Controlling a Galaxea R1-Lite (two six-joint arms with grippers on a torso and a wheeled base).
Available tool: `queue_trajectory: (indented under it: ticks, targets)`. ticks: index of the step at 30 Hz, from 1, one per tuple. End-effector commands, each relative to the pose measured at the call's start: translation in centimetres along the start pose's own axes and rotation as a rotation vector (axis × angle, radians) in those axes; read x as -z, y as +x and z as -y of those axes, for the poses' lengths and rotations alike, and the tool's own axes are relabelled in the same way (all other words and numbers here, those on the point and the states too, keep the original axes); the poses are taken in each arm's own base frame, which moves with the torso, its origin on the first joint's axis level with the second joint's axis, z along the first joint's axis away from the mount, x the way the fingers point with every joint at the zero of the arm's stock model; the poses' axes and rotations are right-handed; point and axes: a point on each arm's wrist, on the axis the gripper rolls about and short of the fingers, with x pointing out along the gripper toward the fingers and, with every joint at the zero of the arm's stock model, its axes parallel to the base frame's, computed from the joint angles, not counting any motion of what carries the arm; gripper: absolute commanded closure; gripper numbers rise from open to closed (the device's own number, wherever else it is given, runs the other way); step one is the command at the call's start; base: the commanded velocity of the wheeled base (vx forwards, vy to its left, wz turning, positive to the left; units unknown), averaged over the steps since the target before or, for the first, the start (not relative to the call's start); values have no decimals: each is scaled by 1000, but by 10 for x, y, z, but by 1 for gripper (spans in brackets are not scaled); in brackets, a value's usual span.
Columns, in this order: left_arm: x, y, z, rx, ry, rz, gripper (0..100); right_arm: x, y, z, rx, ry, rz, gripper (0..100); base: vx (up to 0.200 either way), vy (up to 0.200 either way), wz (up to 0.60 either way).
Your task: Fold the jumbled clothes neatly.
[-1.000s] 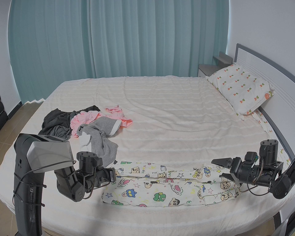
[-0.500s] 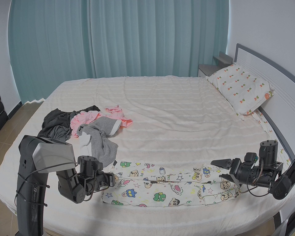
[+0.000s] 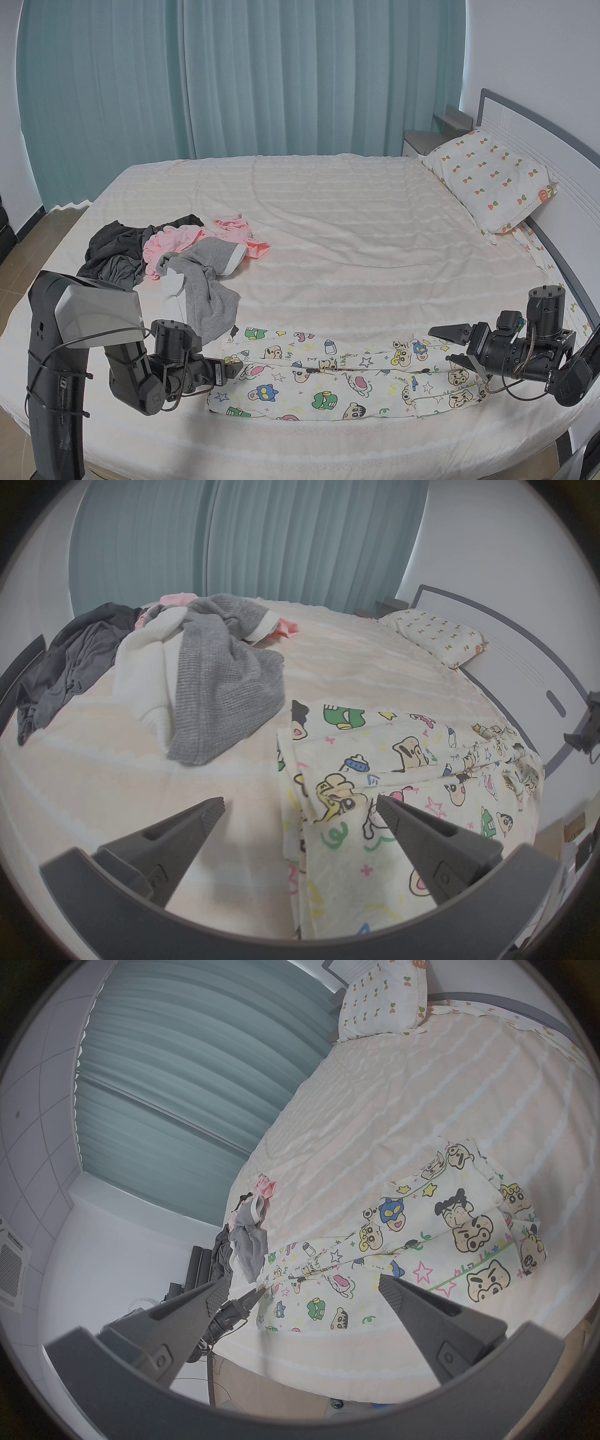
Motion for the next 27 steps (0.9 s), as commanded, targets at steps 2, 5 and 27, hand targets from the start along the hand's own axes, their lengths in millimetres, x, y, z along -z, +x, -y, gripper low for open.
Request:
queue_trajectory:
  ticks: [2,5,27]
  targets:
    - [-35,-5,8,41,-162,49,0,0,0,0,-2,-1,1,0,0,0,0]
    - [-44,4,14,51,-227,17,0,-1,-1,-1,-7,-2,7,0,0,0,0]
    - [-20,44,23,41,-118,-153,0,-1,-1,-1,-3,-1,4,0,0,0,0]
